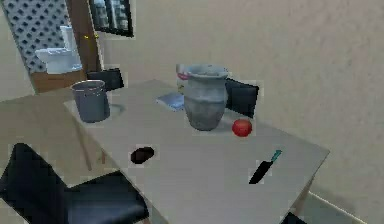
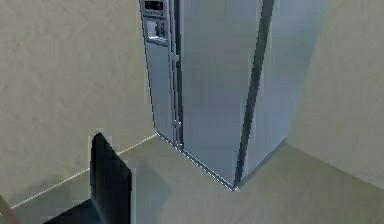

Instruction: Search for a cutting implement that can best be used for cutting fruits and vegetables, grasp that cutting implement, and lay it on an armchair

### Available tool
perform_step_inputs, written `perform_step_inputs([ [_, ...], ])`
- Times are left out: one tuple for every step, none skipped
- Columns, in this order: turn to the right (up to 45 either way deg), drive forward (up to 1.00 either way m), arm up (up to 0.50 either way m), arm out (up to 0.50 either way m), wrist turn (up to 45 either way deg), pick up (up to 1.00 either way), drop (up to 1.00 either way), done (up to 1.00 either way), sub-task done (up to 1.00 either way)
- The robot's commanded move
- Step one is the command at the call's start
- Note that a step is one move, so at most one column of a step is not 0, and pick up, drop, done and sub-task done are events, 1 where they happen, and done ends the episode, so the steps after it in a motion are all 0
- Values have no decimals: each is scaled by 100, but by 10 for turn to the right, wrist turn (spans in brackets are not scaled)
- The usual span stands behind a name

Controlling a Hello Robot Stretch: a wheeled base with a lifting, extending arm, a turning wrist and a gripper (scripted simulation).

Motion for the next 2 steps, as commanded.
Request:
perform_step_inputs([
  [-450,0,0,0,0,0,0,0,0],
  [-180,0,0,0,0,0,0,0,0],
])
